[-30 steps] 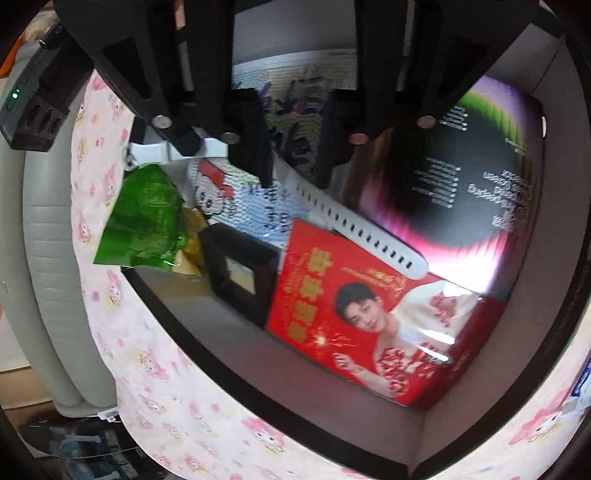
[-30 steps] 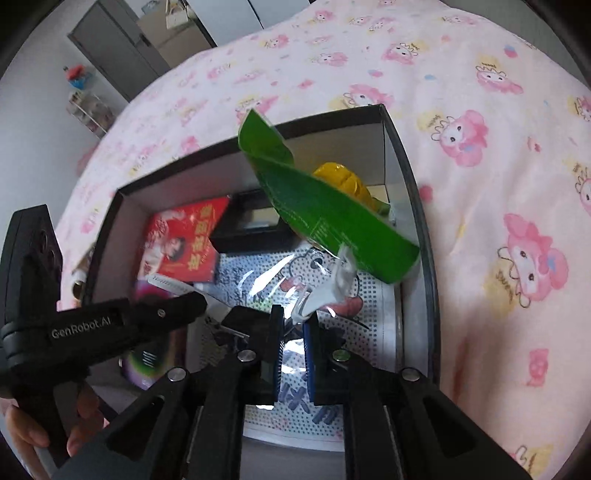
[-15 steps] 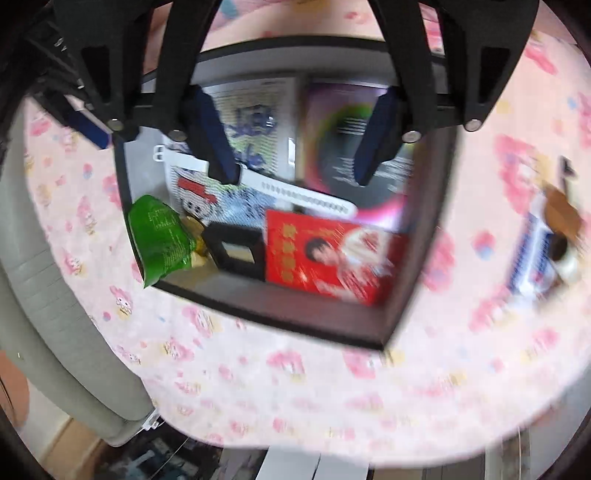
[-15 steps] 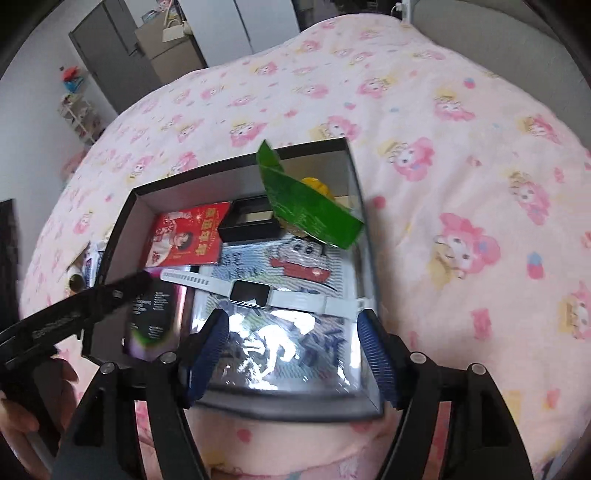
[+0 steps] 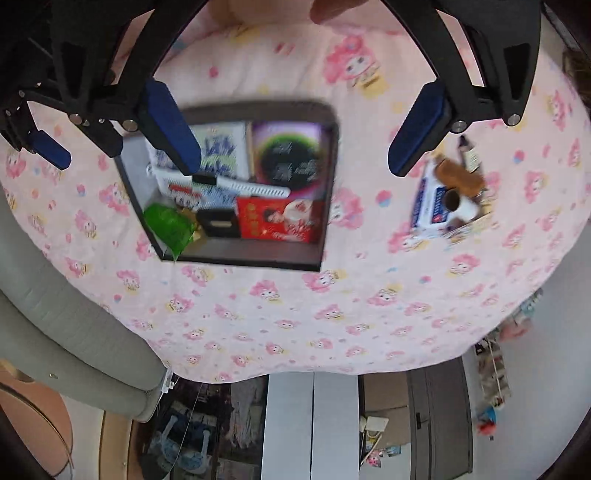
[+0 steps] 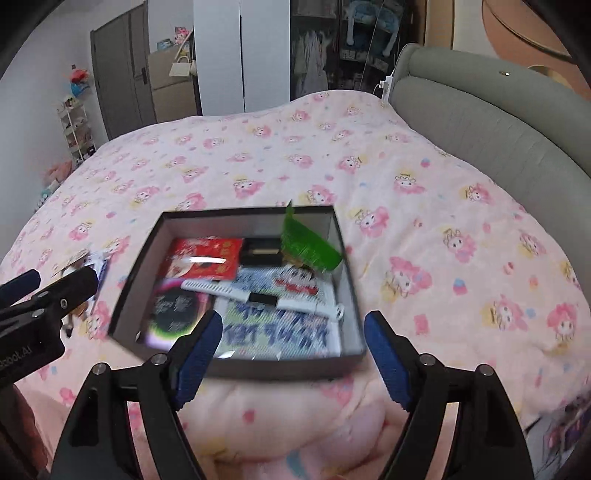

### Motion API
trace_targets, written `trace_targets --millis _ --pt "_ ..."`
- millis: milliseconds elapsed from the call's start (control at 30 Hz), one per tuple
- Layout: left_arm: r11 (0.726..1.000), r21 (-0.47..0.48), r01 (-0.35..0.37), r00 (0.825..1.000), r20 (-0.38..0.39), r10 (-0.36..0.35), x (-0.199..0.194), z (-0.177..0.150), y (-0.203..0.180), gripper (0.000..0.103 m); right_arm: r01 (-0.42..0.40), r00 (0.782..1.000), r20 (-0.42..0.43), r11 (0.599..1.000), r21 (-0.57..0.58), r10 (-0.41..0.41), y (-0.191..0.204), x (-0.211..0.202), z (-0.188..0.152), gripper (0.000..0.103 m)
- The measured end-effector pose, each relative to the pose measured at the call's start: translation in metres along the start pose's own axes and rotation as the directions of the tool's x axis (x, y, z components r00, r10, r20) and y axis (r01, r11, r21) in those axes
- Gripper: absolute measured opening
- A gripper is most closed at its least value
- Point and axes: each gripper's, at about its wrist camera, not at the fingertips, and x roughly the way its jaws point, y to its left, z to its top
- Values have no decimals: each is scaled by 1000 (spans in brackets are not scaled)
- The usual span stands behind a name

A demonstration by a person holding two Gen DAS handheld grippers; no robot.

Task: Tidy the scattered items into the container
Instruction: 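Withdraw both tools from the box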

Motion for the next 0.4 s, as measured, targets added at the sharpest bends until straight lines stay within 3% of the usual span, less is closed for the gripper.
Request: trace_targets --millis 233,400 --pt "1000 -16 -4 1000 5 4 -10 -48 -7 102 -23 999 22 999 -23 23 21 -25 -38 77" --pt "1000 -20 5 1000 20 -5 -12 -55 -14 102 -19 1000 20 999 -30 20 25 -32 -45 77"
